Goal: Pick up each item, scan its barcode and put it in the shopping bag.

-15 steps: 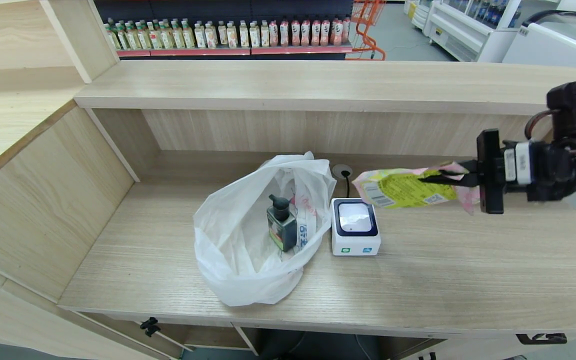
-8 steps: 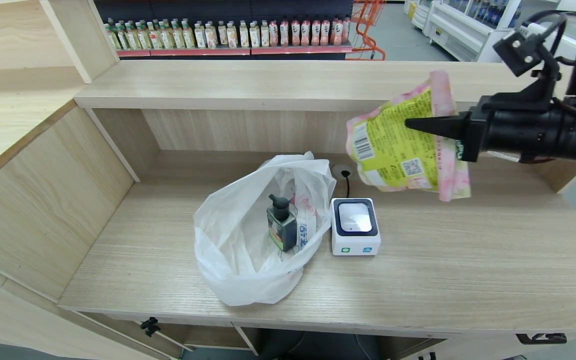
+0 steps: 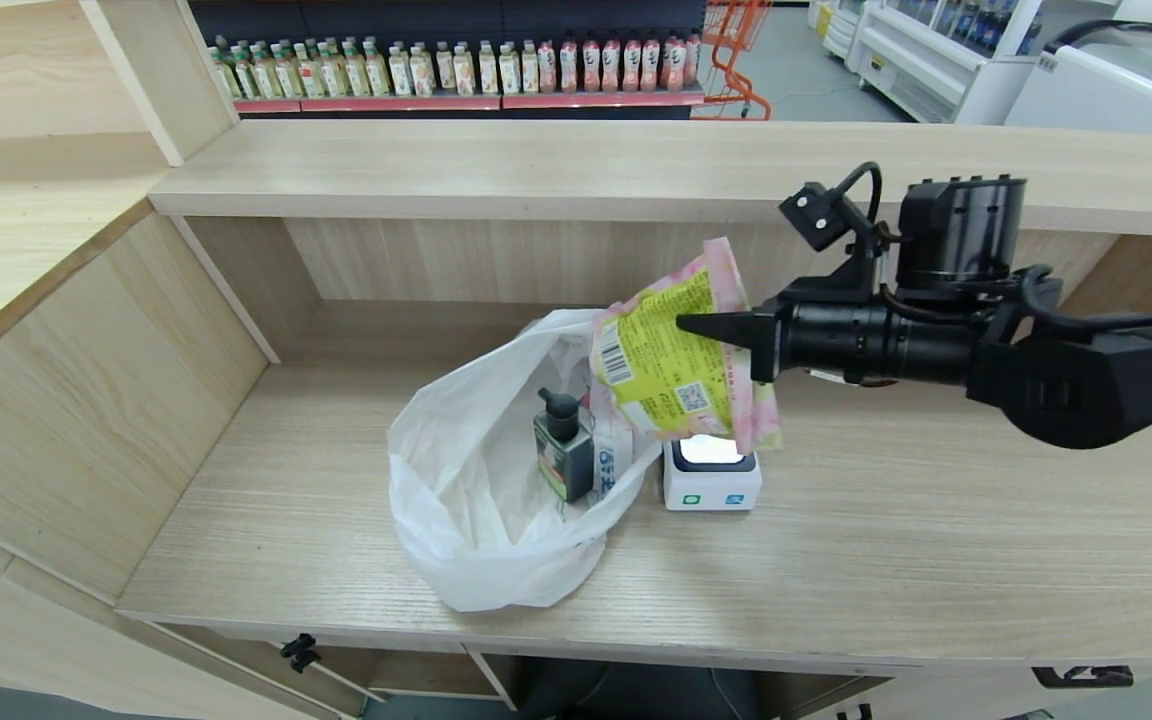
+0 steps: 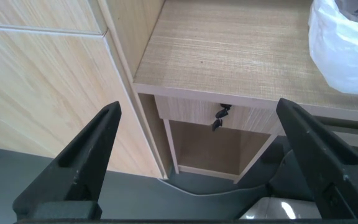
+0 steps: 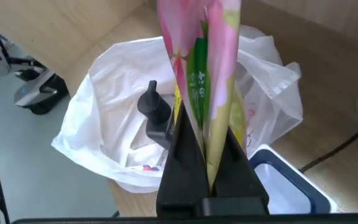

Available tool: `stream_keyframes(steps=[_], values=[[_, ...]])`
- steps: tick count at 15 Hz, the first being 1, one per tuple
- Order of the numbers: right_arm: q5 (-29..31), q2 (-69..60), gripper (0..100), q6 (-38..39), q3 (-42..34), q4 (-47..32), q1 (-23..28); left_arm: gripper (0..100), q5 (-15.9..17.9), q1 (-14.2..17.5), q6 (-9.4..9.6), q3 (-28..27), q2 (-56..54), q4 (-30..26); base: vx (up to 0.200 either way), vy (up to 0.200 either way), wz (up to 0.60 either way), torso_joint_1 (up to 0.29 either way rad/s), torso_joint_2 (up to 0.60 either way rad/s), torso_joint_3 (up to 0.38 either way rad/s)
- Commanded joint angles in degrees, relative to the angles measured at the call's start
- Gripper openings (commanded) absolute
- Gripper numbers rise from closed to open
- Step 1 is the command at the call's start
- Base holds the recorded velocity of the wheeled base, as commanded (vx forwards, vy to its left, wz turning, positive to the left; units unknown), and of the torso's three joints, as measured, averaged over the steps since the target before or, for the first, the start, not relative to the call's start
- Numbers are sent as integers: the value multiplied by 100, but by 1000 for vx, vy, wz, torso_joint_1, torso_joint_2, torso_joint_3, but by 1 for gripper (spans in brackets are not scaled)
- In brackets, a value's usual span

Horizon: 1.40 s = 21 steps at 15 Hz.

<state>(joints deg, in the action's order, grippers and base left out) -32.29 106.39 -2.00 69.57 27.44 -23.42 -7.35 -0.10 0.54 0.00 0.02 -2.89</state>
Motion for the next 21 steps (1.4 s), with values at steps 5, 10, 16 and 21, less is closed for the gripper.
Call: stream_keyframes(steps=[5,10,16,21], values=[[-5,928,0,-11,92,455,-181,100,-3,1,-1,0,6,-1,0,0,0,0,0,0],[4,1060,100,455,601,552,-216,100,-3,1,-1,0,-2,-1,0,0,0,0,0,0],[-5,-1630,100,1272,-1666,508,136,100,-3,10,-1,0,-2,-1,0,0,0,0,0,0],[1726,-5198,100,982,-4769,-371,1366,100,-3,10,-1,0,-2,-1,0,0,0,0,0,0]])
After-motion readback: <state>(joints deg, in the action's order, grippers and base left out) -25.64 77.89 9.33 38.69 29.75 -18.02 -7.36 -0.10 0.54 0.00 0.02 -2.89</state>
